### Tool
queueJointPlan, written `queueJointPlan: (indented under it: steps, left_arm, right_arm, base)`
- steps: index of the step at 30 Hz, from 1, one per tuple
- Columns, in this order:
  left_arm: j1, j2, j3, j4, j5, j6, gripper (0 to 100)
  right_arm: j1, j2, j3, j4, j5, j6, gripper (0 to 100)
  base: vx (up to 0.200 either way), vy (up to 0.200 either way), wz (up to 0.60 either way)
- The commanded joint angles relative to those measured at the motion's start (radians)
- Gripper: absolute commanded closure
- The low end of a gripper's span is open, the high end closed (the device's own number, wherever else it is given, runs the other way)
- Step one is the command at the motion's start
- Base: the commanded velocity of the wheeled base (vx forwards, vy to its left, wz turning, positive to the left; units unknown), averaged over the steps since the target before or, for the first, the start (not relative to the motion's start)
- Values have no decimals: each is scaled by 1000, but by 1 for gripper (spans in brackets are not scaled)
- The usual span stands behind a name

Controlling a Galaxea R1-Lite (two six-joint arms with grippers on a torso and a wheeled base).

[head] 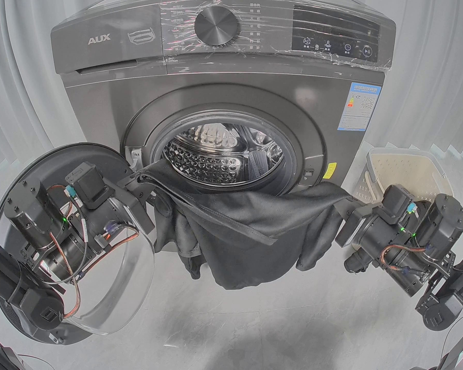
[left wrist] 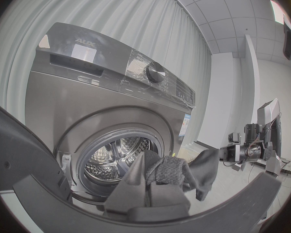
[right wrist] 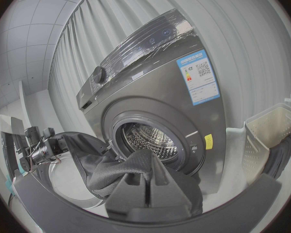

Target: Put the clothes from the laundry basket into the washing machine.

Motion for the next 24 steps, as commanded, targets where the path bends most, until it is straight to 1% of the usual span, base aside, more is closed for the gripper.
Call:
queueJointPlan:
  steps: [1, 4, 5, 6, 9, 13, 16, 22, 24]
  left_arm:
    - [-31, 9, -23, 0, 15, -3, 100]
    - [-36, 24, -40, 0, 18, -5, 100]
    - [-36, 32, -52, 0, 19, -5, 100]
    - [-36, 35, -58, 0, 19, -5, 100]
    - [-37, 54, -104, 4, 24, -5, 100]
    - [-37, 69, -130, 4, 44, -3, 100]
    - [-39, 80, -136, 2, 44, -3, 100]
    - [-57, 103, -155, 2, 48, -2, 100]
    - [-57, 110, -164, 2, 50, -2, 100]
  right_arm:
    - [46, 9, 20, -1, 0, -5, 100]
    - [55, 27, 27, 1, -3, -13, 100]
    - [55, 47, 34, -1, -5, -13, 0]
    - [55, 56, 39, -1, -5, -13, 0]
    - [63, 118, 111, -1, -6, -13, 0]
    - [84, 193, 178, -1, -6, -13, 0]
    - [95, 234, 191, -1, -6, -13, 0]
    - [107, 280, 177, -2, -6, -13, 0]
    - [113, 294, 198, -1, -3, -11, 0]
  base:
    - [0, 0, 0]
    - [0, 0, 0]
    - [0, 0, 0]
    - [0, 0, 0]
    - [0, 0, 0]
    - [0, 0, 0]
    - [0, 0, 0]
    - [0, 0, 0]
    - [0, 0, 0]
